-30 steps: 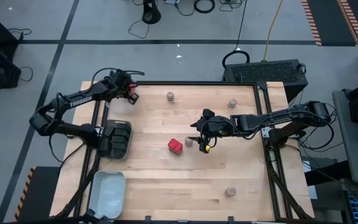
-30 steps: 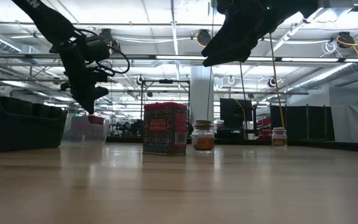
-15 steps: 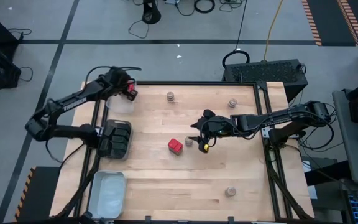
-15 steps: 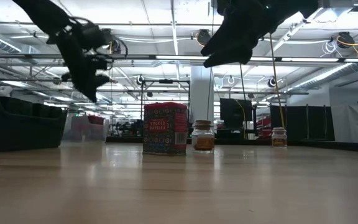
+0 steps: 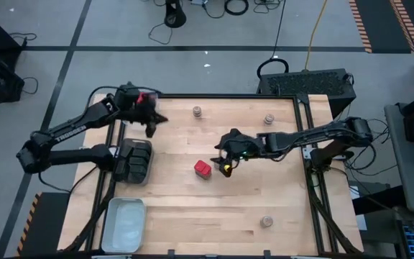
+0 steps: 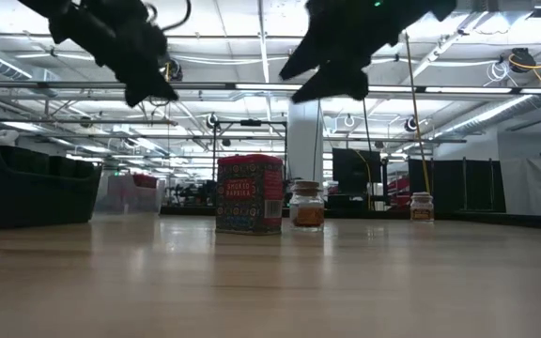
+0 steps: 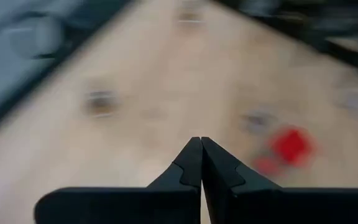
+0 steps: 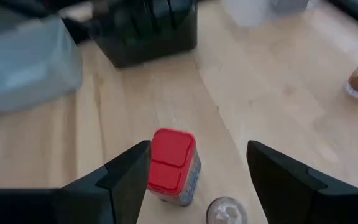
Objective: Sort spices by type
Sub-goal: Put the red seasoning can into the transparent bin
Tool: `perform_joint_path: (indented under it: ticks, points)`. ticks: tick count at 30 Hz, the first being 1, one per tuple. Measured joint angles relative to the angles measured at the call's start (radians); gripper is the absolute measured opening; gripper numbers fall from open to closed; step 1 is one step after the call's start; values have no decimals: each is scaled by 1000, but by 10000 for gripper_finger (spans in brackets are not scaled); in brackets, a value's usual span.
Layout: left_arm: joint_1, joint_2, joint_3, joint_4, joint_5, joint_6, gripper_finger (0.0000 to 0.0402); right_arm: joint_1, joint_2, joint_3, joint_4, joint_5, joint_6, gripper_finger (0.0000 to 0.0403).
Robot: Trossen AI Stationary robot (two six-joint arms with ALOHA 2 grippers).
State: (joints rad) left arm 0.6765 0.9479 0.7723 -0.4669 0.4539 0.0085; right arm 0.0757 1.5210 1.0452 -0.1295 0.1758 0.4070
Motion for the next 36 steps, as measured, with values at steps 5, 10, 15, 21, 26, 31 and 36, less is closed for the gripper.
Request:
perform_joint_path:
  ticks: [5, 10, 15, 21, 26, 31, 36]
  points:
    - [-105, -3, 0, -31, 272, 91, 19, 47, 137, 149, -152, 6, 16, 247]
    - [-195, -3, 0, -39, 294, 159, 38, 116, 288, 352, -368, 110, 38, 247]
    - [-269, -3, -2, -38, 225, 190, 80, 156, 404, 476, -485, 213, 39, 247]
    - [-339, -3, -43, 16, 51, 191, 167, 151, 428, 493, -488, 217, 90, 247]
    - [-367, -3, -44, 13, -39, 165, 225, 133, 427, 493, -474, 214, 130, 247]
    - [-390, -3, -44, 14, -40, 165, 247, 116, 438, 493, -480, 186, 167, 247]
    - [-398, -3, -45, 17, -41, 167, 249, 113, 449, 495, -463, 194, 196, 247]
